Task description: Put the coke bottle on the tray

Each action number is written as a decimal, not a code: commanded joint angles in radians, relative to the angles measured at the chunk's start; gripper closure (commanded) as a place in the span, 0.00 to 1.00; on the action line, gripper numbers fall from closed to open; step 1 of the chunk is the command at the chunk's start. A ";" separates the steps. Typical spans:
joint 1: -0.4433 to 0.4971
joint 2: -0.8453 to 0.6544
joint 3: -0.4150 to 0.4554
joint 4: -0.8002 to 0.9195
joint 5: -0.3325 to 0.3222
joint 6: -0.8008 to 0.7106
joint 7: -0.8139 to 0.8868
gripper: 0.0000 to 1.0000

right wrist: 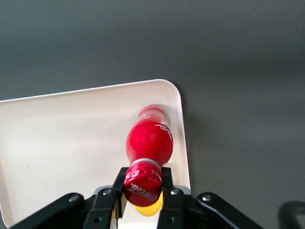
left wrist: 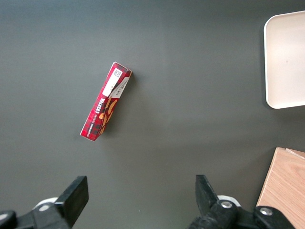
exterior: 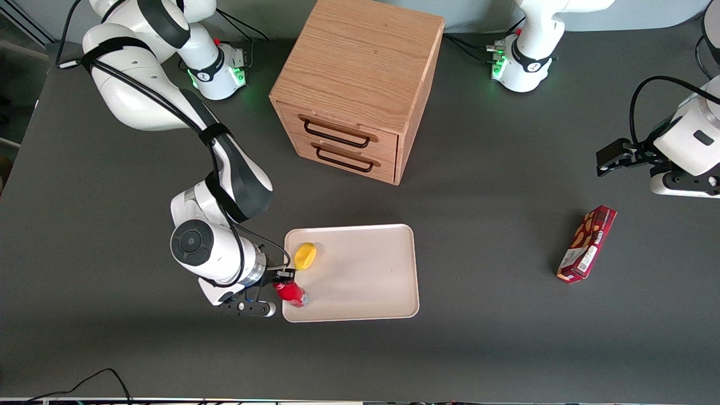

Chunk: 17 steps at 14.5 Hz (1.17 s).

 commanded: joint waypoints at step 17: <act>-0.421 -1.119 0.031 -0.657 0.218 -0.336 -0.348 0.00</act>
